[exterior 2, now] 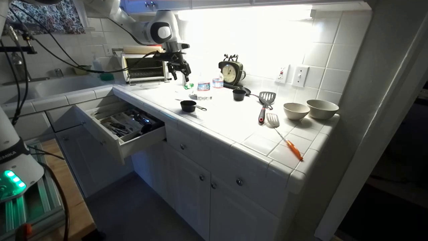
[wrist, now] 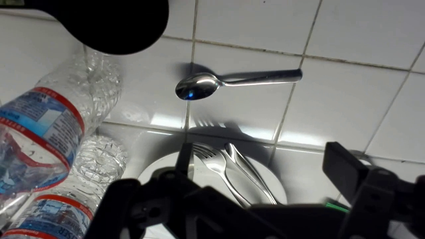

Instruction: Put the spoon and the fork on the plate

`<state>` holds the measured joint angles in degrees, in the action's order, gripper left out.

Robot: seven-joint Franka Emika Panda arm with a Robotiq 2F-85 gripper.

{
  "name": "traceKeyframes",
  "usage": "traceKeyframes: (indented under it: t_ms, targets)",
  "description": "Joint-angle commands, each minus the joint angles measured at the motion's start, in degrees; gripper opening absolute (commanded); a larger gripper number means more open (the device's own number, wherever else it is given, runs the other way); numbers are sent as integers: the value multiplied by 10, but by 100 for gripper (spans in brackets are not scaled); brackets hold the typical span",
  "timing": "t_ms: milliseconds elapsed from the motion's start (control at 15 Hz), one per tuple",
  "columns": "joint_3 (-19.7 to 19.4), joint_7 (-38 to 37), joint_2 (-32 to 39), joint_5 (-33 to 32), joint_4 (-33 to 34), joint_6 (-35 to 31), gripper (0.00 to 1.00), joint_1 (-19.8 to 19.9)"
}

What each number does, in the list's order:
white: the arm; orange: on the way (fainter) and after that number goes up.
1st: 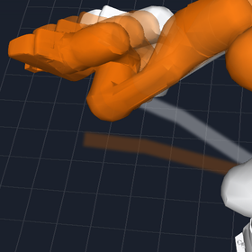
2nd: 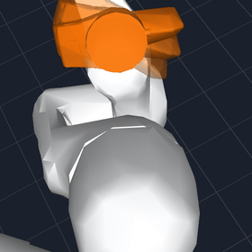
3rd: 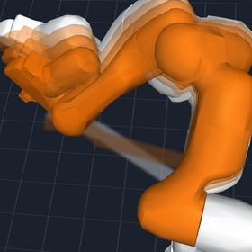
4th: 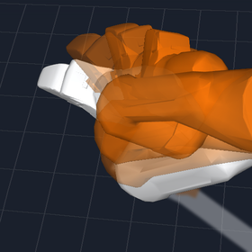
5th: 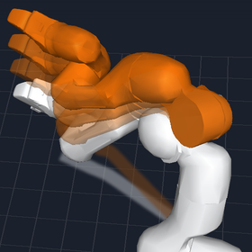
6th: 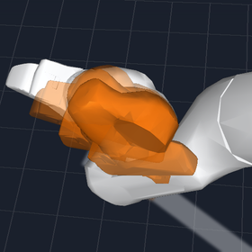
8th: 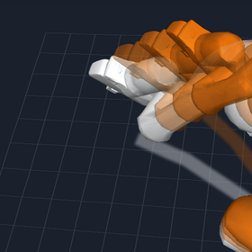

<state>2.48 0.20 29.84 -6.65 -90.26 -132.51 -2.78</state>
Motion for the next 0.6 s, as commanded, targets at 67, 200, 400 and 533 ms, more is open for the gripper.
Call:
traceKeyframes:
  t_ms: [67, 200, 400, 533]
  targets:
    - [0, -47, -57, 41, -56, 16, 100, -5]
    - [7, -32, -70, 58, -73, -4, 100, 1]
    - [1, -28, -51, 55, -46, 2, 100, -4]
    - [3, -22, -60, 64, -56, -2, 100, -3]
